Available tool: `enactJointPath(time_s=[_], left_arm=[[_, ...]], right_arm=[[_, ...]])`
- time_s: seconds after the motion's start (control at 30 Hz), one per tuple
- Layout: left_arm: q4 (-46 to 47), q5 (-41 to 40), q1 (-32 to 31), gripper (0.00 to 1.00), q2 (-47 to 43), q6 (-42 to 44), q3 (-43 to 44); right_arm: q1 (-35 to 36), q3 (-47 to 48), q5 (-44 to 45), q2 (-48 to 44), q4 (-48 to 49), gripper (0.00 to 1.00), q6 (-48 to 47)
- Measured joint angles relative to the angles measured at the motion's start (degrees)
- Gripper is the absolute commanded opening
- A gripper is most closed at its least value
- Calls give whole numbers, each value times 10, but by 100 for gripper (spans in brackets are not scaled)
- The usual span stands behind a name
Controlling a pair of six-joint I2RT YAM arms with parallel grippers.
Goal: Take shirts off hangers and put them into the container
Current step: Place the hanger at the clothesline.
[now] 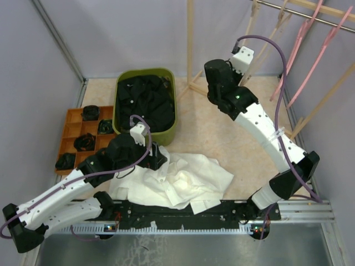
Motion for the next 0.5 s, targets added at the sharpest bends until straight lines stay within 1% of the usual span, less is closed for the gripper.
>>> enactJointPath(time_s=[0.1,0.3,0.5], left_arm=[[0,0,0,99,0,0,0],[0,2,0,100,0,0,0],[0,4,0,99,0,0,0]], right_arm=[[-1,19,-10,4,-10,0,4],[-4,63,-19,12,-19,0,12],[-19,102,-39,31,-52,1,41]])
